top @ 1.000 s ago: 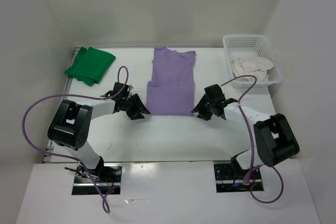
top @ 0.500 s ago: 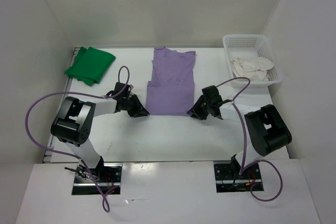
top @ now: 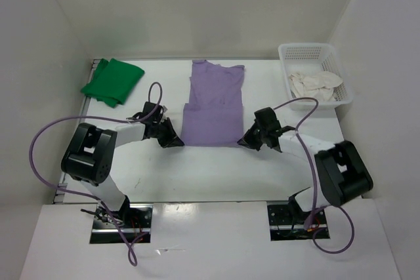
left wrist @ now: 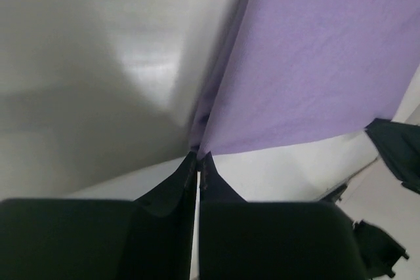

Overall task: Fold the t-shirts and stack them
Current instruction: Grab one side of the 2/3 rectangular tshirt with both arms, then fold the long partially folded tshirt into a neat square

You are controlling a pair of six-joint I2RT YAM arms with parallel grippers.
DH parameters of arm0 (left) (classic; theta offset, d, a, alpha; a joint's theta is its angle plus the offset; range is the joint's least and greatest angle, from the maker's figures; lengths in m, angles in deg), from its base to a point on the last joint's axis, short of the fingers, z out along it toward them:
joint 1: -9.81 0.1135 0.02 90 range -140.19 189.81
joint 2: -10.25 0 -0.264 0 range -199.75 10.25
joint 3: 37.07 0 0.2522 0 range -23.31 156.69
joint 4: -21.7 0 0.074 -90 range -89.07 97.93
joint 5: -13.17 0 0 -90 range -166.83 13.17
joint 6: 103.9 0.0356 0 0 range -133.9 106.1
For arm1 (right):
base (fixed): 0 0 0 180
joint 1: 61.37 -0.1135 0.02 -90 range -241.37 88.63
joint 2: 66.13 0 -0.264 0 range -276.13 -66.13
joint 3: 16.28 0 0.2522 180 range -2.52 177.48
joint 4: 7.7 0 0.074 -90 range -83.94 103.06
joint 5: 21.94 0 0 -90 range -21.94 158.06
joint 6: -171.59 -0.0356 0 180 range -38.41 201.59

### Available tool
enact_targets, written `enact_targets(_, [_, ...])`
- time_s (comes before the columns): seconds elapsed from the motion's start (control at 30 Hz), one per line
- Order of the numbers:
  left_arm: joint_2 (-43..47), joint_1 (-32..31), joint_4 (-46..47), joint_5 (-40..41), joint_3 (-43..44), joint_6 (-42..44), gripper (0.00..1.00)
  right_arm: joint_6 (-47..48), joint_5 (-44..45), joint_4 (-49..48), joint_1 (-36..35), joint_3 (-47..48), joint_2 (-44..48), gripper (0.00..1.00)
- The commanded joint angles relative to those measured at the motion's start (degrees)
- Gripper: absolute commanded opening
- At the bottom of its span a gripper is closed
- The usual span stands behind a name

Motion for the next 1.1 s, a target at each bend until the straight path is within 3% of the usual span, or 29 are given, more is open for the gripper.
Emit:
enact_targets(0.0, [6.9,0.1,-8.5,-3.2,-2.5,3.5,0.00,-3.2,2.2,7.7,-1.7,-2.7,9.3,0.00])
enact_targets(0.2, [26.2,0.1,-27.9,-10.7,-6.9,7.1,0.00,-8.8,-0.5,21.1,-7.2,-7.3,29.1,0.00])
enact_targets(0.27, [26.3,0.1,-34.5,-9.9,-5.2,9.8,0.00,-9.3,-0.5,25.9,-7.2,-7.3,33.5,0.00])
enact_targets(0.33, [27.0,0.8,-35.3,-11.5,-4.7,10.6,0.00,-9.3,-1.3,26.9,-7.2,-6.0,35.6,0.00])
enact_targets(0.4, [27.0,1.3,-35.3,-8.6,-2.4,11.1,0.00,-4.7,-1.8,26.9,-4.7,-1.1,32.0,0.00])
enact_targets(0.53, [22.1,3.2,-36.9,-3.4,11.1,13.4,0.00,3.2,-0.5,25.3,-0.4,10.4,19.2,0.00])
enact_targets(0.7, [10.3,4.6,-26.0,-2.2,24.7,9.9,0.00,9.2,-1.2,19.5,6.7,21.8,5.6,0.00])
enact_targets(1.07, [-10.6,5.2,-15.3,5.9,40.2,7.2,0.00,12.6,-1.3,13.6,12.2,43.4,-20.5,0.00])
